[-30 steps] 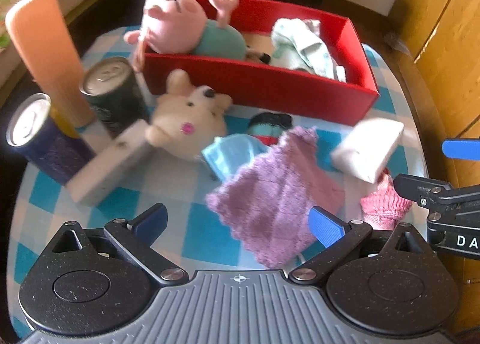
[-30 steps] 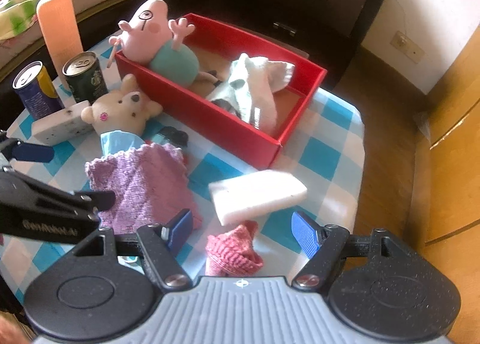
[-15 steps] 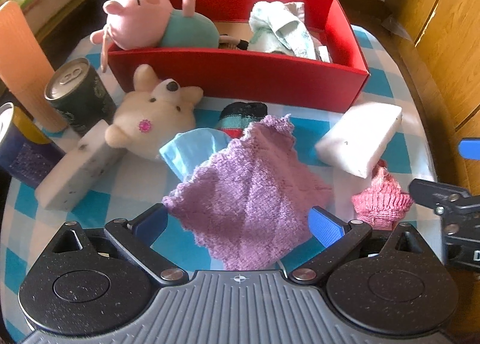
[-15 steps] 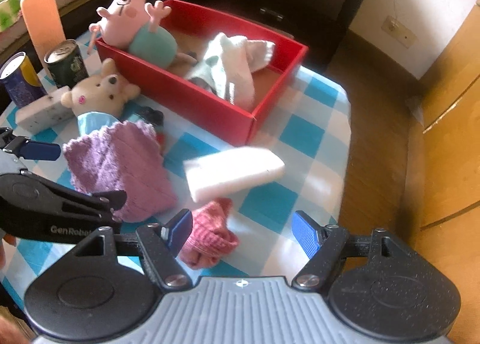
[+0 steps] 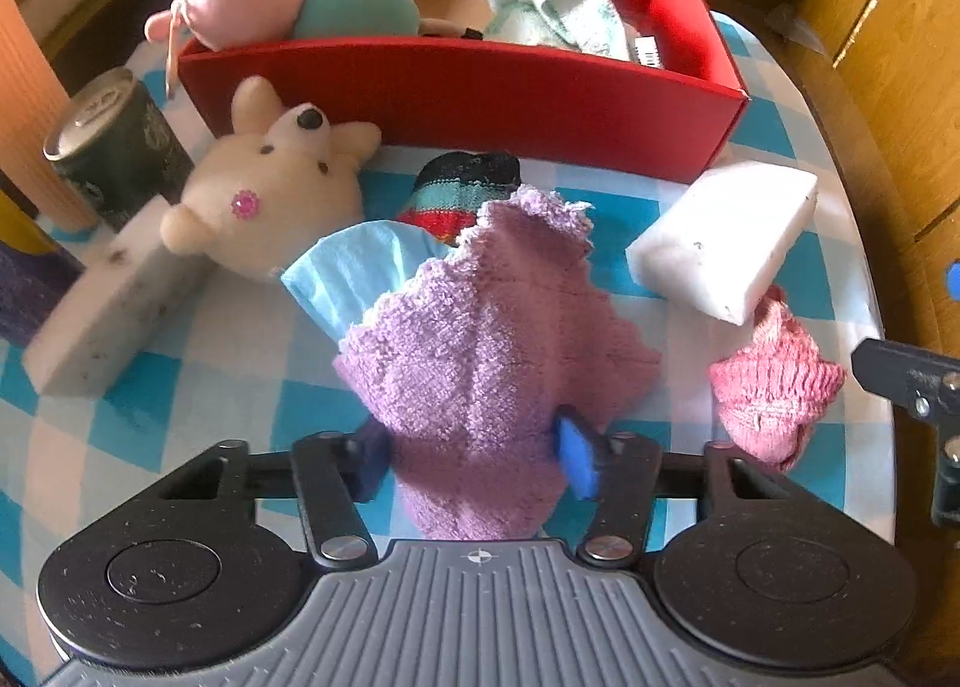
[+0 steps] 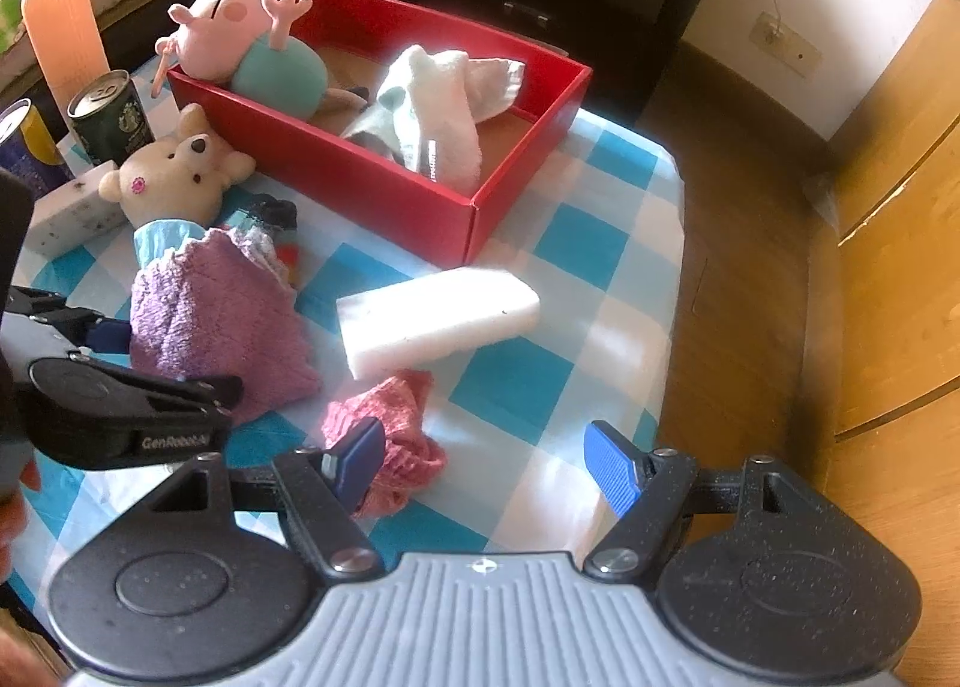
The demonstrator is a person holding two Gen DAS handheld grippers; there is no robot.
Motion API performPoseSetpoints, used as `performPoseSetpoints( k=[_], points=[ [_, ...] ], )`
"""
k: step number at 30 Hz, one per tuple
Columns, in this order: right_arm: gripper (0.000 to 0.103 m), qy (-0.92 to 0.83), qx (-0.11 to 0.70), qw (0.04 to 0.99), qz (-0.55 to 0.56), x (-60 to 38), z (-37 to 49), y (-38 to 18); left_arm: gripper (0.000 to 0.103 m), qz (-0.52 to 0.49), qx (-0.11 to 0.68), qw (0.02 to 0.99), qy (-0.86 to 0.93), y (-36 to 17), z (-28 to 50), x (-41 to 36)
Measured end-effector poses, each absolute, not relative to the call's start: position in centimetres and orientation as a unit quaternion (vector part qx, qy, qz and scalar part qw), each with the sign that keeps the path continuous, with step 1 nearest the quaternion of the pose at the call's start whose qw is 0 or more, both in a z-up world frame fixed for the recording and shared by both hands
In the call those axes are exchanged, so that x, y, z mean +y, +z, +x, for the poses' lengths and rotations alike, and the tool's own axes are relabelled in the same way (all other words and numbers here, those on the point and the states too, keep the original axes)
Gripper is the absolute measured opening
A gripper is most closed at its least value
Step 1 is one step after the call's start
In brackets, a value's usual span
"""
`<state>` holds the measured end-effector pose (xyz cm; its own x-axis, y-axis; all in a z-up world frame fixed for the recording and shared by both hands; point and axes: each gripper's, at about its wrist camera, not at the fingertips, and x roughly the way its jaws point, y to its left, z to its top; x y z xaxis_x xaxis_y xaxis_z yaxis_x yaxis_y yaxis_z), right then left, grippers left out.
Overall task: Organize soft objects
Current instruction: 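Reach the left tool to the purple knit cloth and grasp it, then grasp the pink knit hat with the right tool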
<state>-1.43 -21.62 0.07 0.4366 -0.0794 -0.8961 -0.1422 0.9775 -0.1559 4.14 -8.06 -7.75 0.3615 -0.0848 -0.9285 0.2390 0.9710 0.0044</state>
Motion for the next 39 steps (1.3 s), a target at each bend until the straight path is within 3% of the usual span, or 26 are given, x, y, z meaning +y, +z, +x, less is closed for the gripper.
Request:
performPoseSetpoints(
  k=[6,15,39],
  points=[
    [0.051,0.020,0.534,0.838,-0.107,-21.4,-1.3,-0.3,0.031,0.084,0.543,0.827,-0.119,-6.7,3.0,-7.7],
    [0.056,0.024,0.548,0.829,-0.107,-21.3,-1.5,-1.6,0.018,0.078,0.525,0.837,-0.136,-4.7,1.9,-5.5],
    [0.059,0.030,0.581,0.813,0.021,-20.9,0.7,-5.0,0.017,0.079,0.506,0.846,-0.148,-3.1,0.9,-4.3]
  ],
)
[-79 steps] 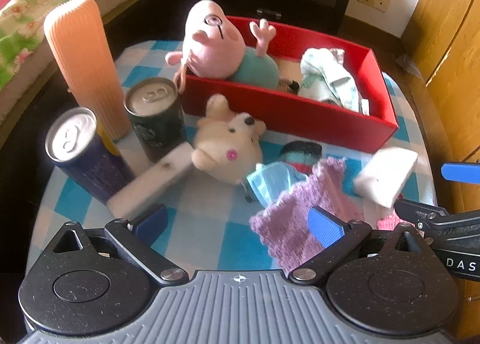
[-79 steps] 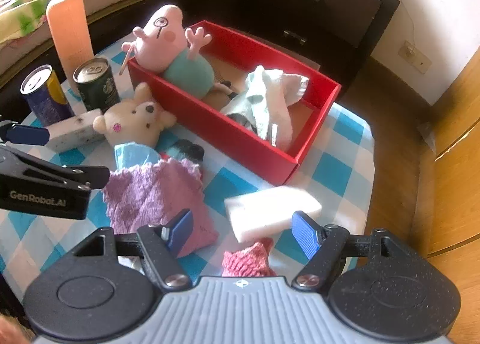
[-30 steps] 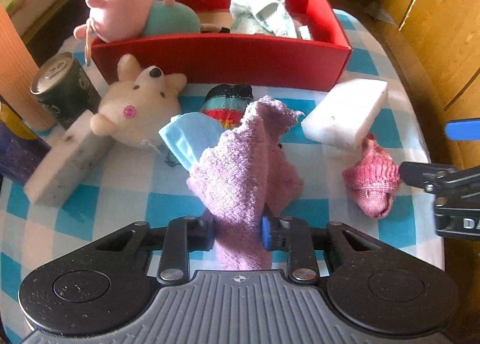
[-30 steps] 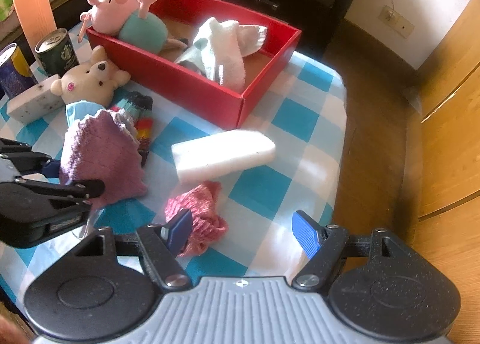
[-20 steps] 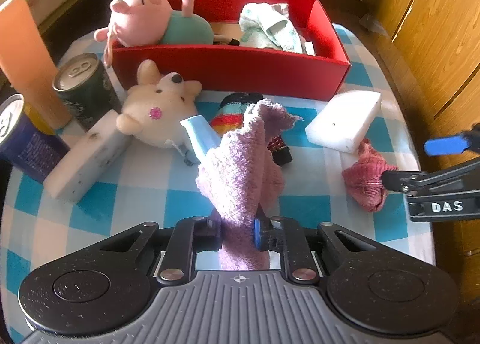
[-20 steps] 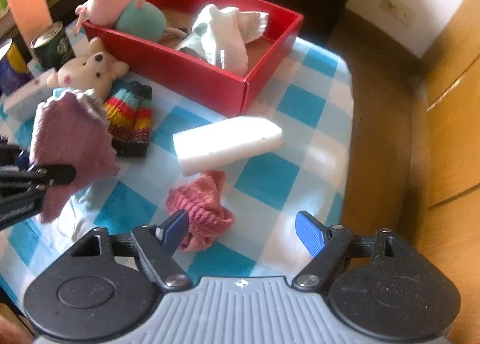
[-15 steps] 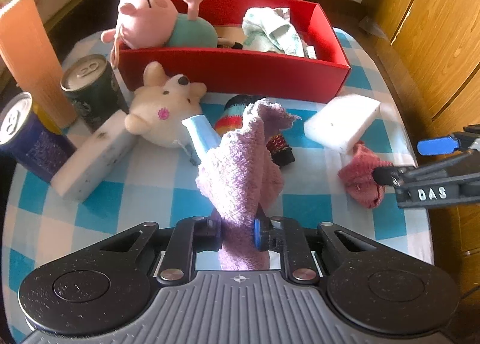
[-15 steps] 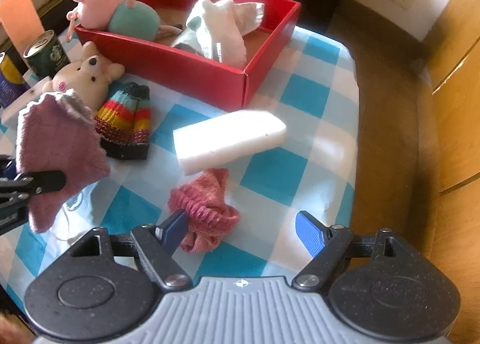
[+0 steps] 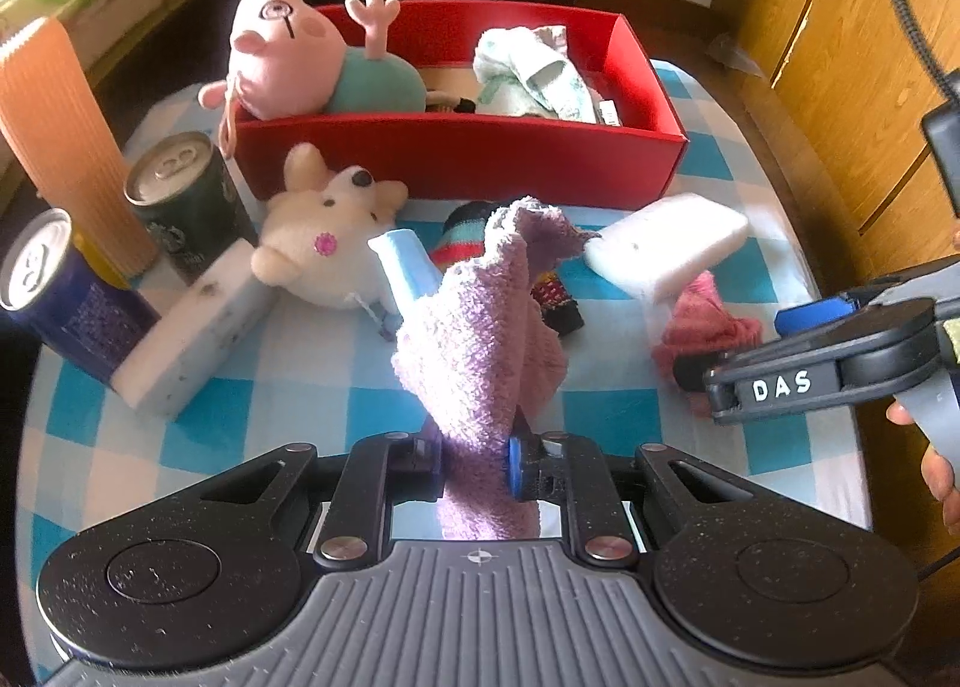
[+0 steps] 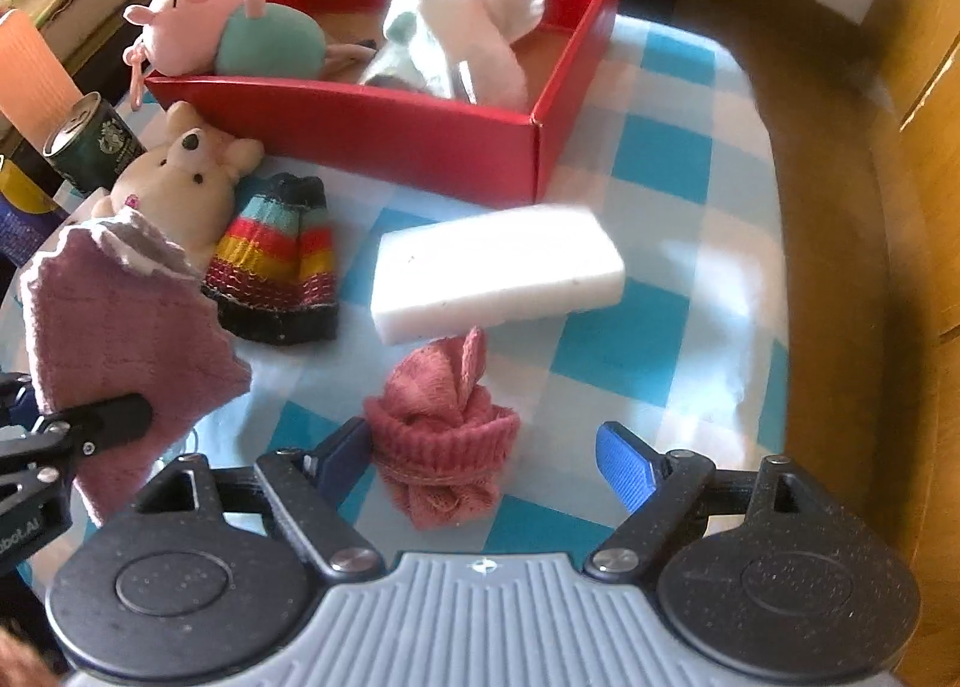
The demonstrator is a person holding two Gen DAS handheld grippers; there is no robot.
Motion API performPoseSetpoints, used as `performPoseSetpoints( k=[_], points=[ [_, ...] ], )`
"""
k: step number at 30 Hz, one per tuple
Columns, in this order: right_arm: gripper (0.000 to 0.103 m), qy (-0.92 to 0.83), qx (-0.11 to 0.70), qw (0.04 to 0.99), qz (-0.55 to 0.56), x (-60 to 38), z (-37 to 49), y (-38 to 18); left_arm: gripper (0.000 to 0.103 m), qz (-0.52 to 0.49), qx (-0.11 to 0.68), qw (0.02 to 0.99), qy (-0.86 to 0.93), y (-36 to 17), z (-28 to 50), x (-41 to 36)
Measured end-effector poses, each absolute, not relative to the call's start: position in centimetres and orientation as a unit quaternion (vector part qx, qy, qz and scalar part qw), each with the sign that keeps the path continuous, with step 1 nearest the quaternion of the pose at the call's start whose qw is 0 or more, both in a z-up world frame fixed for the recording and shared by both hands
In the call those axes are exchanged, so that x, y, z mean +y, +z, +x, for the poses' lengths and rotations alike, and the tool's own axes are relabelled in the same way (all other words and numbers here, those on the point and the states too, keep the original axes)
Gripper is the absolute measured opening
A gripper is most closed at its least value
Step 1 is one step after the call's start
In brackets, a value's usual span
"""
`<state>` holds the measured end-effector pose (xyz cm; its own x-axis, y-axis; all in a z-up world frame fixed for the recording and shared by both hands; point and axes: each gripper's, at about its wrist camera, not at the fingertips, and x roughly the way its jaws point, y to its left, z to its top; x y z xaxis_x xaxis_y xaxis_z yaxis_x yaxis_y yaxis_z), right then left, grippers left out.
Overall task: Organize soft objects
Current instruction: 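Grasp the pink knit hat with the right tool, then carry the purple cloth with the left tool while the right tool carries the hat to the box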
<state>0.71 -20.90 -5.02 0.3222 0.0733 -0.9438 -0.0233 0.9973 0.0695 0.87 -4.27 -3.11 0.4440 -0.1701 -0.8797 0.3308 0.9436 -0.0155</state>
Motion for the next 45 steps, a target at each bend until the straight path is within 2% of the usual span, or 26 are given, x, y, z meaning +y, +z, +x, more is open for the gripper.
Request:
performPoseSetpoints(
  k=[5,16,18,21,24,35,45],
  points=[
    [0.054,0.037,0.589,0.807,0.018,-20.3,0.6,-5.7,0.018,0.088,0.497,0.850,-0.149,-2.8,0.7,-4.4],
    [0.052,0.040,0.597,0.801,0.017,-19.7,0.6,-6.6,0.018,0.093,0.502,0.847,-0.150,-3.3,0.7,-4.5],
    [0.031,0.049,0.604,0.795,0.017,-19.4,0.6,-6.9,0.019,0.094,0.502,0.846,-0.151,-3.3,0.7,-4.5],
    [0.019,0.055,0.603,0.795,-0.001,-18.7,0.3,-6.8,0.019,0.094,0.503,0.846,-0.149,-3.3,0.7,-4.5],
    [0.011,0.060,0.602,0.796,-0.006,-18.4,0.0,-6.7,0.019,0.092,0.504,0.846,-0.148,-3.4,0.8,-4.3],
    [0.008,0.065,0.592,0.803,0.015,-19.4,-0.4,-5.2,0.018,0.039,0.534,0.831,-0.154,-3.9,1.8,-3.0],
    [0.008,0.087,0.542,0.834,0.043,-19.1,-0.6,-0.7,0.018,0.012,0.511,0.843,-0.168,-1.3,1.8,-2.2]
  ],
)
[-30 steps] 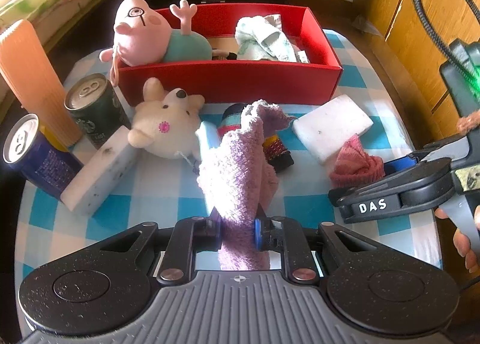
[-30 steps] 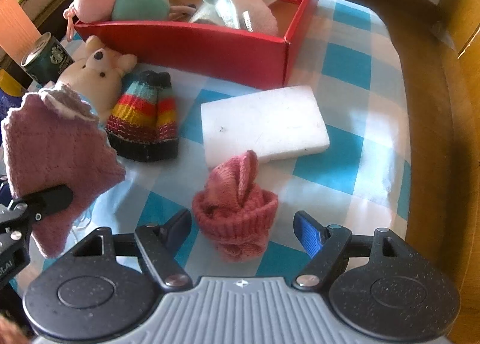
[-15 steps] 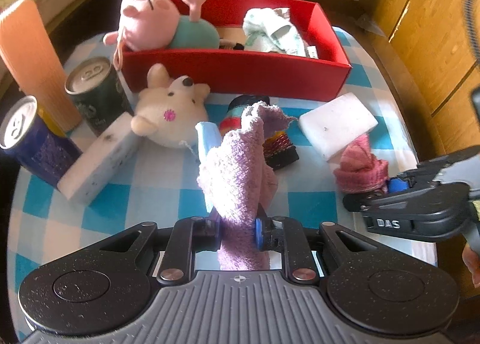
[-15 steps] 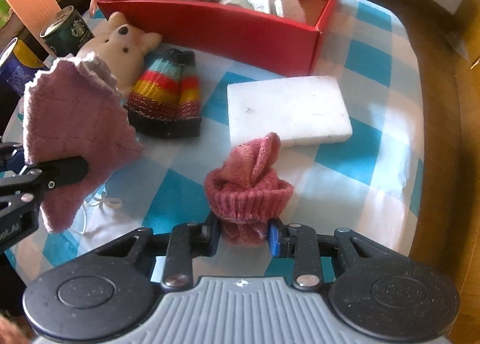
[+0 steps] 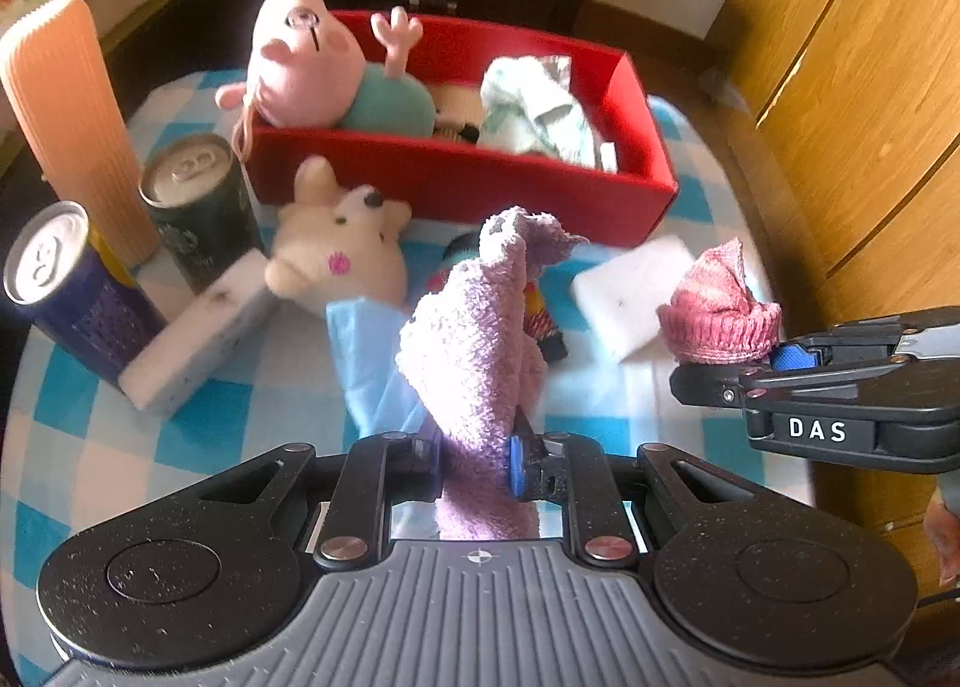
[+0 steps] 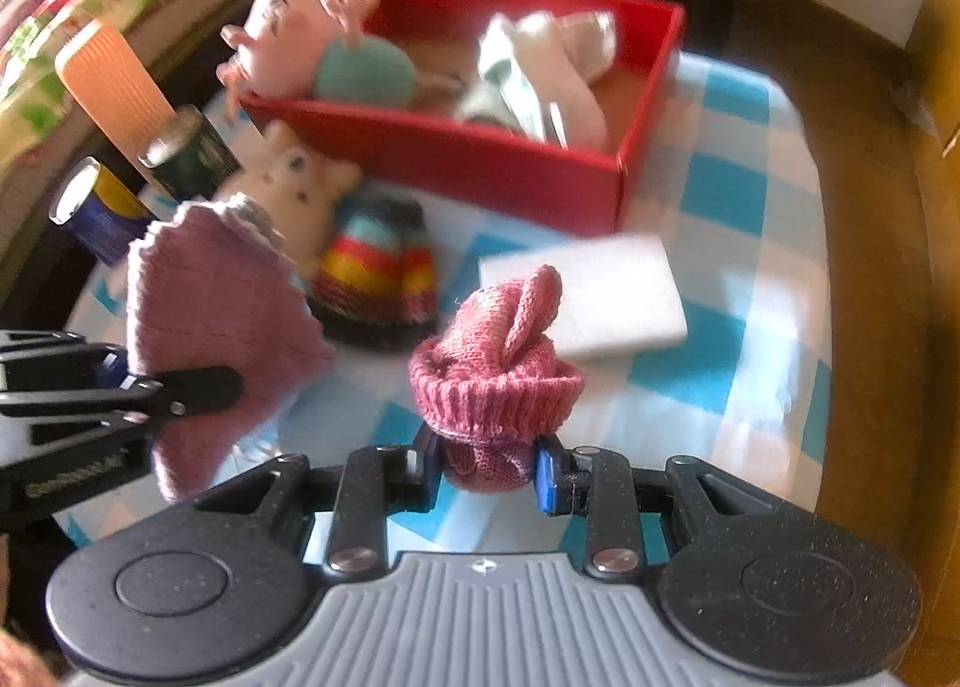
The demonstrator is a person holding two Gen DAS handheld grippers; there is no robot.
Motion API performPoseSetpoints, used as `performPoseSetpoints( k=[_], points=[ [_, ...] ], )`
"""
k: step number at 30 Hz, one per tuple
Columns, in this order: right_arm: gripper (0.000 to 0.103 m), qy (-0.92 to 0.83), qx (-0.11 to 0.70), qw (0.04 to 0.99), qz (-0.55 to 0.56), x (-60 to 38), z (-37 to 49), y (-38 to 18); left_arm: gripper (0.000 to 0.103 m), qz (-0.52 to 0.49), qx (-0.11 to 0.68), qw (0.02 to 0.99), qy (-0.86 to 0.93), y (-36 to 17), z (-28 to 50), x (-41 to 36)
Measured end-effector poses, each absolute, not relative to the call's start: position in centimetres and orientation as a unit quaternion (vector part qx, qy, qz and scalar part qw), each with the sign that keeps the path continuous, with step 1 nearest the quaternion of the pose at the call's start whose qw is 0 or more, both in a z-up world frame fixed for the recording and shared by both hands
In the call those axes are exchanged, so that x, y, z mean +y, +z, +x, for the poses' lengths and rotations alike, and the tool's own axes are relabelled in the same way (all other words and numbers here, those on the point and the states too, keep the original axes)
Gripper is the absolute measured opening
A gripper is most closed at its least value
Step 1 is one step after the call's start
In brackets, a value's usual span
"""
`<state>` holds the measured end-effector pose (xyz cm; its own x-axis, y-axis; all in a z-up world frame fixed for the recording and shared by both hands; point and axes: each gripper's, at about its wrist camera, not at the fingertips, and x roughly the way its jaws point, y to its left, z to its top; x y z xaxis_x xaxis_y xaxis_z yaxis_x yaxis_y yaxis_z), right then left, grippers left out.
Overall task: Organize soft objects
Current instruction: 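Carry the purple cloth with the left tool while the right tool carries the hat to the box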
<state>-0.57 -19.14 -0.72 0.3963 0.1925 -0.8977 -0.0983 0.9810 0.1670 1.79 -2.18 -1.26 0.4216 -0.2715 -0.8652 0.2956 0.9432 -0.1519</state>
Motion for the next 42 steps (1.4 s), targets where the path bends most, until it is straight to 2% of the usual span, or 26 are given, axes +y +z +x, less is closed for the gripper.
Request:
performPoseSetpoints(
  k=[9,30,42],
  points=[
    [0.008,0.094,0.521,0.846,0.066,-19.3,-0.3,1.0,0.020,-0.040,0.491,0.849,-0.191,1.4,2.0,-0.8],
    [0.008,0.067,0.421,0.903,0.056,-18.6,1.5,7.5,0.021,-0.027,0.398,0.904,-0.155,7.0,5.0,-2.0],
    [0.008,0.048,0.378,0.924,0.038,-17.1,5.1,9.8,0.021,-0.007,0.373,0.917,-0.141,7.7,9.2,-4.4]
  ],
)
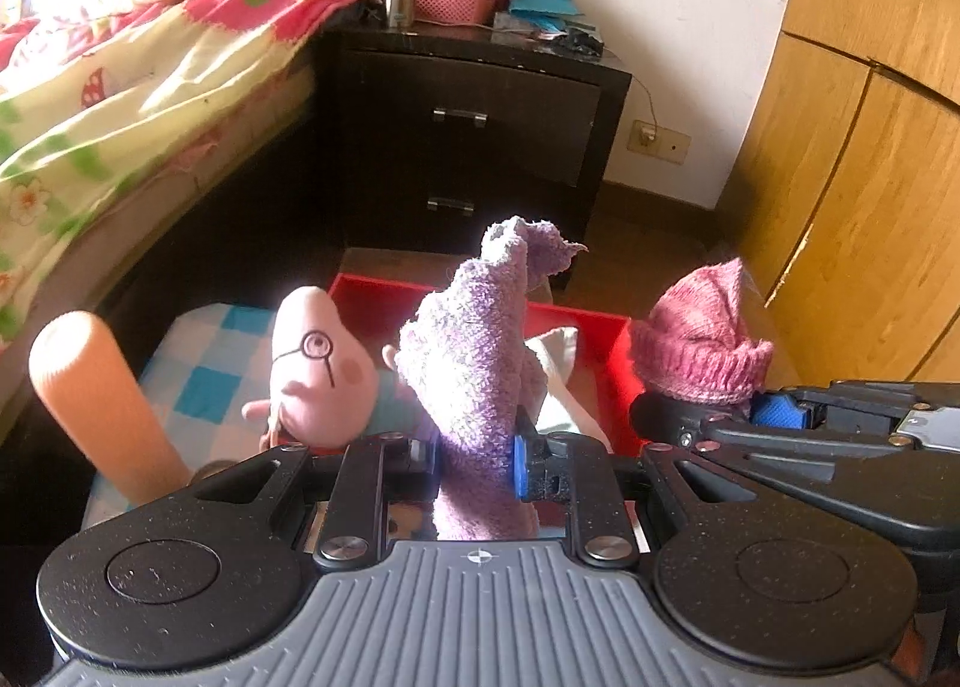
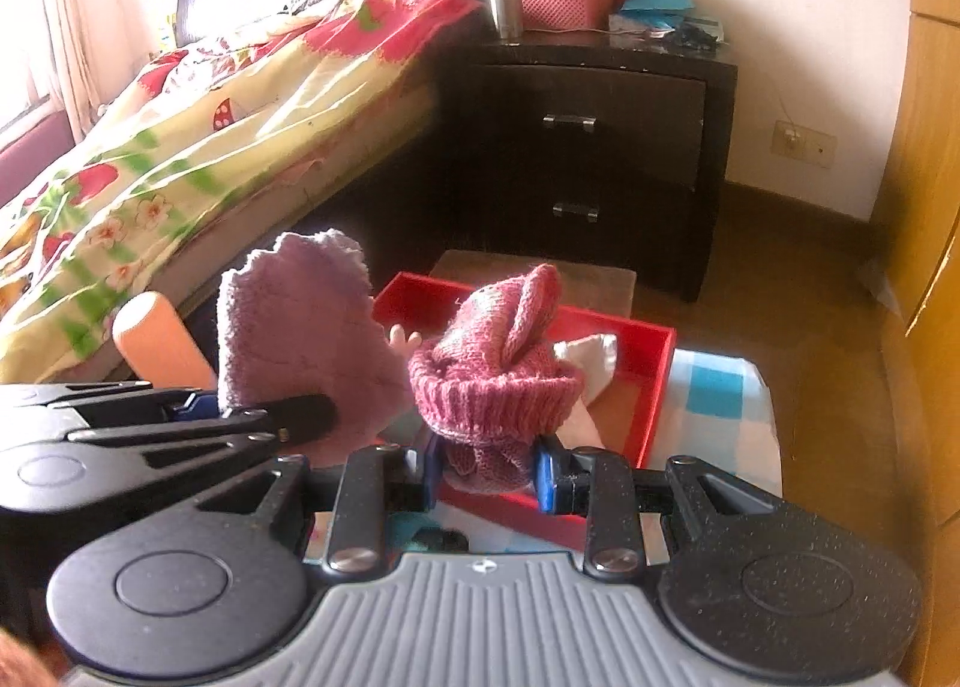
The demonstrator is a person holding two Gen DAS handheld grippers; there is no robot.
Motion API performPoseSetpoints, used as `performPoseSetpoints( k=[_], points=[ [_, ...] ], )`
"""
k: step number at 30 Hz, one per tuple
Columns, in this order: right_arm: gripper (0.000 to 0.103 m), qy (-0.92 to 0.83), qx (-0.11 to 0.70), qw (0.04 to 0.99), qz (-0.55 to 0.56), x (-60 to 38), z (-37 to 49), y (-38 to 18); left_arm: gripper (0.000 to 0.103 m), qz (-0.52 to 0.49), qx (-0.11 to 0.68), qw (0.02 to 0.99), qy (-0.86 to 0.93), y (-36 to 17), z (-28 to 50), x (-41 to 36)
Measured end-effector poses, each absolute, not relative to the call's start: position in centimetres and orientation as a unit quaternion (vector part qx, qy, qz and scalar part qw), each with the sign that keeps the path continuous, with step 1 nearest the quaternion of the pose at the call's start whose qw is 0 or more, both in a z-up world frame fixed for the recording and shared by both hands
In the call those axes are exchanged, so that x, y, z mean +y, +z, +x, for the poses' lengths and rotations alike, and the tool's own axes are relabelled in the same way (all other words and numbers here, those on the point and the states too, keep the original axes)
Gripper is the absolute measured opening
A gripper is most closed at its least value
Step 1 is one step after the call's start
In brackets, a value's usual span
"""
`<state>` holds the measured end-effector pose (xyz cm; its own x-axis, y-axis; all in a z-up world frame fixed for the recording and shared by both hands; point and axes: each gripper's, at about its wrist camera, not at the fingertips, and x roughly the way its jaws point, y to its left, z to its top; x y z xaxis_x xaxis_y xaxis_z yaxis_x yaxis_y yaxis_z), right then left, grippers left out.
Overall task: Organize soft objects
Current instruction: 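Carry the purple cloth with the left tool while the right tool carries the hat to the box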
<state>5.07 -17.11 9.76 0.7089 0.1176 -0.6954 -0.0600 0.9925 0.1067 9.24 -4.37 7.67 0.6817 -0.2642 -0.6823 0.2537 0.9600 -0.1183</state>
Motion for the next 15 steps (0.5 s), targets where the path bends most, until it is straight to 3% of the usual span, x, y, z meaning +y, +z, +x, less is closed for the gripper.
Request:
performPoseSetpoints(
  k=[15],
  points=[
    [0.008,0.010,0.376,0.926,0.028,-17.8,11.3,7.6,0.021,0.009,0.393,0.914,-0.102,4.8,15.1,-5.5]
  ],
)
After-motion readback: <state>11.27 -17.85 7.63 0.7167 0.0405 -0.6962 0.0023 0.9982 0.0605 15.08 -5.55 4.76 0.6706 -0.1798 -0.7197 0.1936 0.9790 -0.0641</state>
